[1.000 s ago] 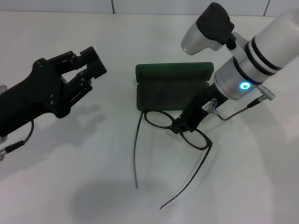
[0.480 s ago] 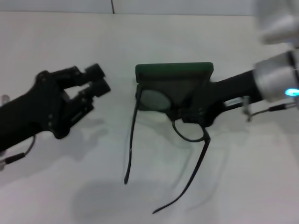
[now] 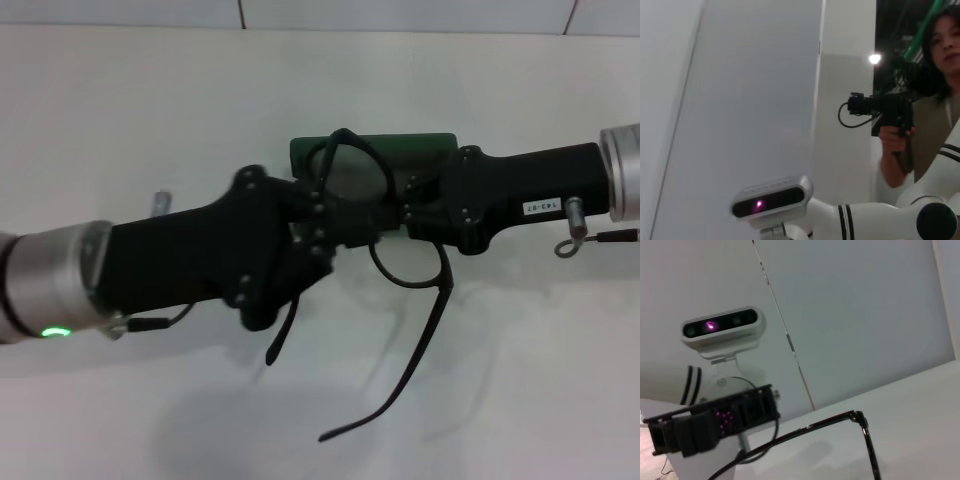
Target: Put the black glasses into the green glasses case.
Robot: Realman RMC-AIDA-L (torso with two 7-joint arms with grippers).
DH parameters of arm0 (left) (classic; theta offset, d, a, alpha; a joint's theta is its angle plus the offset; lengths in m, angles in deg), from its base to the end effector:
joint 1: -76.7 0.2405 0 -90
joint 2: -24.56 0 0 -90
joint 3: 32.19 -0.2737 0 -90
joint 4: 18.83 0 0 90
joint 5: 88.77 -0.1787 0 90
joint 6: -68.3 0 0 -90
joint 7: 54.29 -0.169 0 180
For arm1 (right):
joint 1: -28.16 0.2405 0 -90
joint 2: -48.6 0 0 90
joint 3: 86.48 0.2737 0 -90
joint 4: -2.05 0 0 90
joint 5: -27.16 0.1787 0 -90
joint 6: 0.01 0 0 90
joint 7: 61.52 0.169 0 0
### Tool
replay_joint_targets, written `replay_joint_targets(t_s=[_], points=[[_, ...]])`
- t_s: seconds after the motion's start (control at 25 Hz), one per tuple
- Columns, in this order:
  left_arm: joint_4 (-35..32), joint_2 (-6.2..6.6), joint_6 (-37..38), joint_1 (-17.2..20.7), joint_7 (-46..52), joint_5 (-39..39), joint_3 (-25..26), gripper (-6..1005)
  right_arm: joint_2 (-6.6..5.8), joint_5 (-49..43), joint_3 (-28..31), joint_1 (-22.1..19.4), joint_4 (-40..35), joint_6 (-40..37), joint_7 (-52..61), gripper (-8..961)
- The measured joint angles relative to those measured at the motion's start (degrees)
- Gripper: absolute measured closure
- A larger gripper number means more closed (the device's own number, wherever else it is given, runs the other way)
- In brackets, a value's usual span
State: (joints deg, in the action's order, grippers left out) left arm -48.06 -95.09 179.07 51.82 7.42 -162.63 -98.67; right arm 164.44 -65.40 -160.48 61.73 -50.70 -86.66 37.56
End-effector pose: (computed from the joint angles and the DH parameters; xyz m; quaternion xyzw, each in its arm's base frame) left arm -0.1727 0.2442 -0.0231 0.8592 0.0483 0.5093 0.0034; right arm 0.1480 0.3219 -0.0409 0.9609 -0.1451 -0.2356 0.0095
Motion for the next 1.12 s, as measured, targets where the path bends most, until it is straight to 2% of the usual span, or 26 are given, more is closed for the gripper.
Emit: replay_joint_targets(t_s=[0.24, 0.68, 1.12], points=[[4.6, -0.03, -1.1, -3.4, -2.1, -0.1, -0.2, 983, 0.10, 1.2, -0.3, 0.6, 0.2, -0.6, -1.0, 858], [5.6, -0.32, -4.5, -4.4, -2.2, -0.8, -0.8, 983, 0.05, 4.3, 0.0, 3.9, 4.7, -2.8, -3.8, 859], [6.5, -0.58, -5.7, -5.1, -2.3, -0.7, -0.9, 982, 0.14, 4.5, 0.0, 3.9, 5.2, -3.3, -4.1, 861]])
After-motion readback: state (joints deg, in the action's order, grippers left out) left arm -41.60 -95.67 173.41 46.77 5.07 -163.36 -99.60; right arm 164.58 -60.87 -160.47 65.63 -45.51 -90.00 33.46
